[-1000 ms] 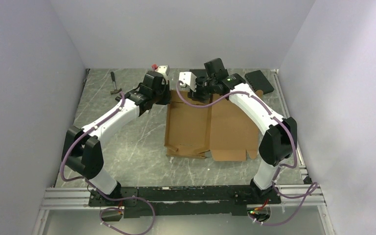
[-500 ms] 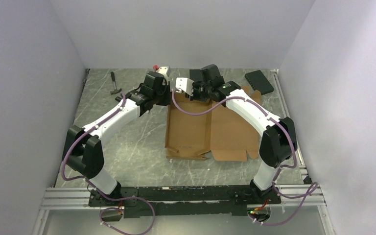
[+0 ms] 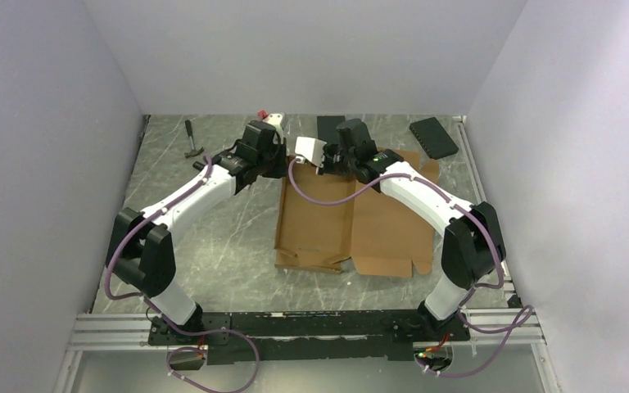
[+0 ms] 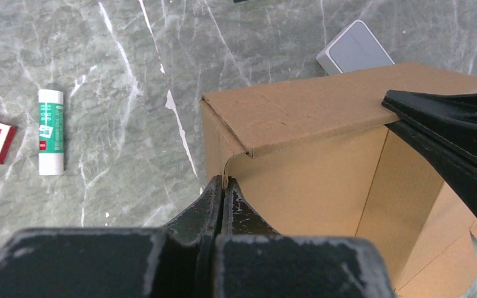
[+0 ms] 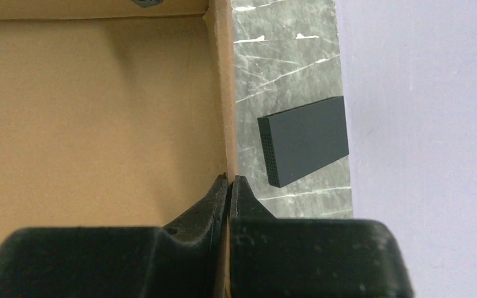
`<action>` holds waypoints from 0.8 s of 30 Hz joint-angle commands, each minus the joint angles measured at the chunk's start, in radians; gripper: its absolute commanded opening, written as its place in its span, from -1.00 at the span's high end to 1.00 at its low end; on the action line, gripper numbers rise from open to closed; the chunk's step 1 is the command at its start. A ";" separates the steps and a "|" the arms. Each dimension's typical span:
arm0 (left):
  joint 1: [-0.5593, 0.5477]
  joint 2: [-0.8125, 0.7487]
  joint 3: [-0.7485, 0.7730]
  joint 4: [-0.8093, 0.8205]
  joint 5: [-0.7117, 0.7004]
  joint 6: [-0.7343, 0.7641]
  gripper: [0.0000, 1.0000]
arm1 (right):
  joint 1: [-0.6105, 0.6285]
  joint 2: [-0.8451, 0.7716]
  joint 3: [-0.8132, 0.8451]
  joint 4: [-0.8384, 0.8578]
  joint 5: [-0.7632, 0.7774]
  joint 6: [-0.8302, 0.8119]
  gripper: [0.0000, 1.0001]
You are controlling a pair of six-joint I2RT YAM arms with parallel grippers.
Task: Fold the paper box
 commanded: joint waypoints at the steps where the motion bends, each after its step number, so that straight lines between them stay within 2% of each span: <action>1: -0.010 0.002 0.015 0.100 0.086 -0.012 1.00 | 0.013 -0.034 -0.035 0.035 -0.008 0.042 1.00; 11: -0.010 0.056 0.055 0.103 0.221 -0.010 1.00 | 0.014 0.011 -0.023 0.009 -0.050 0.093 1.00; 21: 0.006 0.154 0.092 0.055 0.217 -0.026 0.99 | 0.004 0.092 -0.059 0.069 0.035 0.148 1.00; 24: 0.015 0.169 0.094 0.057 0.217 -0.035 0.99 | -0.004 0.106 -0.059 0.075 0.045 0.153 0.87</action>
